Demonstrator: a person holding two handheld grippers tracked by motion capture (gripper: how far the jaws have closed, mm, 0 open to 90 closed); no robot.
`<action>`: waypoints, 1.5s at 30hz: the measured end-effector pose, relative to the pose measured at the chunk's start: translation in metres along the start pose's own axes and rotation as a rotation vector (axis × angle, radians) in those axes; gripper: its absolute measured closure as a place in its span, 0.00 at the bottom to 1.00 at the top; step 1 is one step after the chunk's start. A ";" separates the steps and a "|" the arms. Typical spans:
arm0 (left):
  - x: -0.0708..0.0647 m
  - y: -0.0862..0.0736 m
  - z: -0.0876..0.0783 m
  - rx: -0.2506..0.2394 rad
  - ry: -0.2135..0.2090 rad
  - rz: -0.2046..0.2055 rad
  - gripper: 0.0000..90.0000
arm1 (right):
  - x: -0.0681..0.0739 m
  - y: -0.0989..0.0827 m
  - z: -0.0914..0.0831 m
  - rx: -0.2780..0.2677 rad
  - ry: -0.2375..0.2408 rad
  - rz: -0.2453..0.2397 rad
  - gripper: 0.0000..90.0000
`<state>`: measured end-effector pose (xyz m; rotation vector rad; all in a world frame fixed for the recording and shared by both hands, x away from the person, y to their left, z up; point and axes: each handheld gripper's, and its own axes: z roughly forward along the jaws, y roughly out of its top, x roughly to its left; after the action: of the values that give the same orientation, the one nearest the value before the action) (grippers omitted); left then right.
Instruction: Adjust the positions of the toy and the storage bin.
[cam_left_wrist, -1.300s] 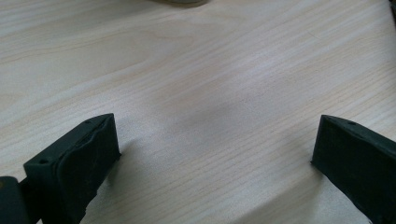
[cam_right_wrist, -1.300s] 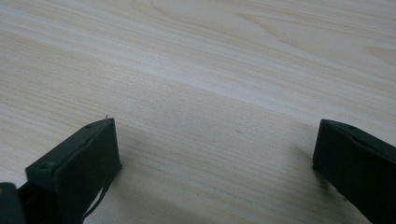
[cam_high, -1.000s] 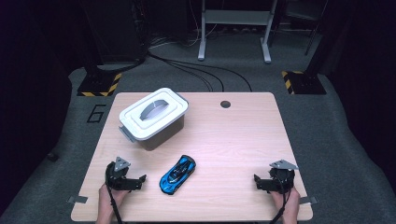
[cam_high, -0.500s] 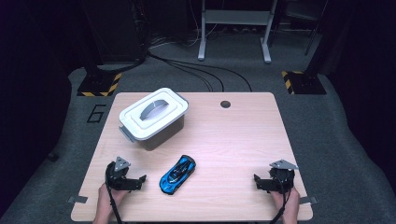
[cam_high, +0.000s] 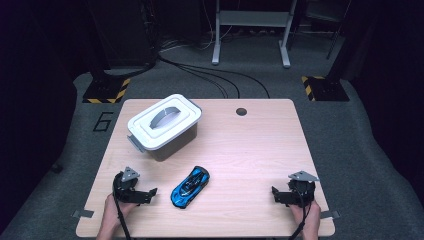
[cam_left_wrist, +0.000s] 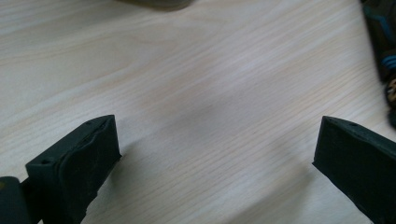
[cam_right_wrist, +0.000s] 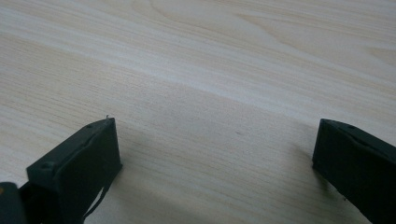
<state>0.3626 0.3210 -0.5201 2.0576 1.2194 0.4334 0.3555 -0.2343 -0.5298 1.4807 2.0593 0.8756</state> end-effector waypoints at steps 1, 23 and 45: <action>0.000 0.003 -0.002 -0.009 -0.009 -0.006 0.00 | 0.000 0.000 0.000 0.000 0.000 0.001 0.00; -0.002 0.074 -0.057 -0.103 0.001 0.073 0.00 | 0.000 0.000 0.000 -0.001 0.002 -0.002 0.00; 0.013 0.151 -0.059 -0.139 0.025 0.123 0.02 | 0.000 0.000 0.000 -0.002 0.002 -0.002 0.01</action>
<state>0.4299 0.3077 -0.3723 2.0196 1.0496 0.5866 0.3554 -0.2343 -0.5299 1.4766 2.0604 0.8786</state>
